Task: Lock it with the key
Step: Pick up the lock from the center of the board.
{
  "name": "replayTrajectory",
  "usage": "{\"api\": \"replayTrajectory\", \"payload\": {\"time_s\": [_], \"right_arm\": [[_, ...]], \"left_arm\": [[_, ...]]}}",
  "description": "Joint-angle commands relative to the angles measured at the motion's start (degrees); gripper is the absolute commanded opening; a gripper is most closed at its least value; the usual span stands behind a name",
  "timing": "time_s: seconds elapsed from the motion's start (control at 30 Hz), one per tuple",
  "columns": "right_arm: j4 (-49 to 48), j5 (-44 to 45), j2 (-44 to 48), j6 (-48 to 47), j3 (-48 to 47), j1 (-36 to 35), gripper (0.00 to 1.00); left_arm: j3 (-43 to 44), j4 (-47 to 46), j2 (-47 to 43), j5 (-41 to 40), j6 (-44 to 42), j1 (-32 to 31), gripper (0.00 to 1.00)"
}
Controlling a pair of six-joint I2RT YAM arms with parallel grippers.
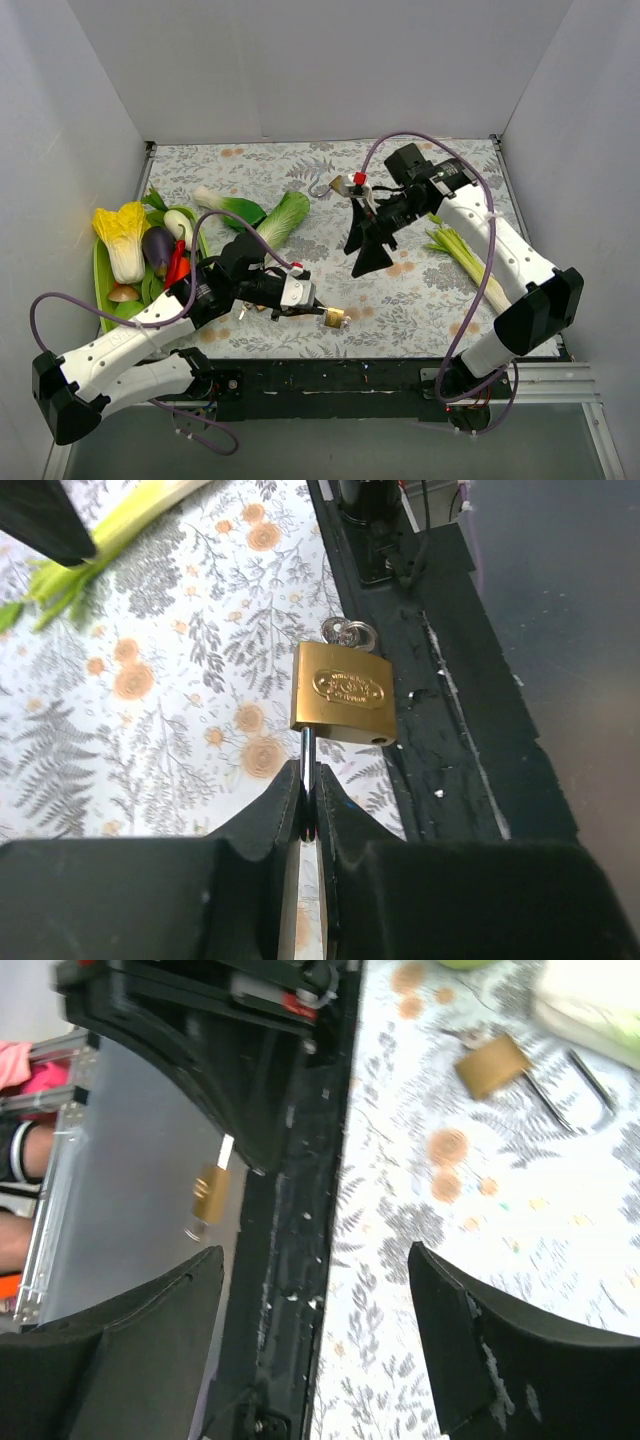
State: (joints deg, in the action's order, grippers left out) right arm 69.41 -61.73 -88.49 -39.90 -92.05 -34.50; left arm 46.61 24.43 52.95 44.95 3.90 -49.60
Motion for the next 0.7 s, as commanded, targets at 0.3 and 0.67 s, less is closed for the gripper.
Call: {"api": "replayTrajectory", "payload": {"time_s": [0.3, 0.67], "right_arm": [[-22.7, 11.8, 15.5, 10.9, 9.1, 10.3, 0.98], [-15.6, 1.2, 15.1, 6.0, 13.6, 8.6, 0.97]], "left_arm": [[5.3, -1.1, 1.2, -1.1, 18.0, 3.8, 0.0], [10.8, -3.7, 7.5, 6.1, 28.3, 9.6, 0.0]]}}
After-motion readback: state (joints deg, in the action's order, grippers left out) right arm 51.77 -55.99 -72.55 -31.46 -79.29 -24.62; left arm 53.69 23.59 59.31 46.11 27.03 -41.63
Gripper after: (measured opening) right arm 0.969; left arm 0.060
